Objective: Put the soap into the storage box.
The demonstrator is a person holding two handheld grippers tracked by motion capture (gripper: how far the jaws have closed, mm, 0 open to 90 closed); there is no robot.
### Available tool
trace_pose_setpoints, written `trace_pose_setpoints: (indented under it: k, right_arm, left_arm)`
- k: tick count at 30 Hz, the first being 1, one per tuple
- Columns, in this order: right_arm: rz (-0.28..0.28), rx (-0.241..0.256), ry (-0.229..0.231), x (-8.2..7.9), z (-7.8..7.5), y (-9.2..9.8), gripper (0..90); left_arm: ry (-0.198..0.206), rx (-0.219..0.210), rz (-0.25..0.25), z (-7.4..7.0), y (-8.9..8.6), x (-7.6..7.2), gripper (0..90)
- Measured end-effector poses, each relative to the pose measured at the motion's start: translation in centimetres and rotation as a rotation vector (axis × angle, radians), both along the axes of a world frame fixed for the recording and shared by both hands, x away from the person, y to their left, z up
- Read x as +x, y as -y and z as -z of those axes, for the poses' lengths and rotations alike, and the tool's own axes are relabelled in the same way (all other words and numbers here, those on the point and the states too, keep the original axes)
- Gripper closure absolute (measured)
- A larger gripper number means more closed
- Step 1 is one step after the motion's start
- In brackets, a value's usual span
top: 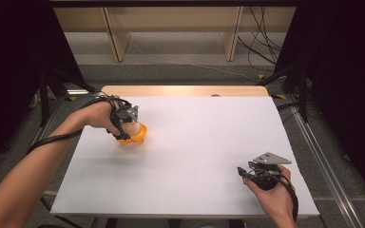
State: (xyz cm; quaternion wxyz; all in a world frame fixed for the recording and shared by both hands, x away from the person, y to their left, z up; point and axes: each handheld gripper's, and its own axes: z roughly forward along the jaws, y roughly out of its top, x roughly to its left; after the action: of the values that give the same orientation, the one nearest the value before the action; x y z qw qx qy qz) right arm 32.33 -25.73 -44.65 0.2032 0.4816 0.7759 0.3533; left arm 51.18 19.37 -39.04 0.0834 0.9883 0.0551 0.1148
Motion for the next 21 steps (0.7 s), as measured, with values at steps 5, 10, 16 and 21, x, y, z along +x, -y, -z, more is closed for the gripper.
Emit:
trace_pose_setpoints:
  k: [5,10,16,21]
  right_arm:
    - [0.026,-0.005,-0.018,-0.2,-0.1,-0.1,52.3]
    - [0.002,-0.018,0.006,0.0,0.0,0.0,52.3]
    - [0.017,-0.003,-0.008,-0.1,-0.1,-0.1,52.3]
    - [0.01,-0.01,0.004,0.0,0.1,-0.1,52.2]
  left_arm:
    - [0.001,0.001,-0.012,-0.1,0.0,0.4,32.5]
    - [-0.003,0.009,-0.019,0.1,-0.2,0.8,32.5]
    - [-0.035,0.023,-0.044,0.4,-0.5,1.1,32.4]
    - [-0.063,0.03,-0.054,0.6,-0.7,1.3,32.3]
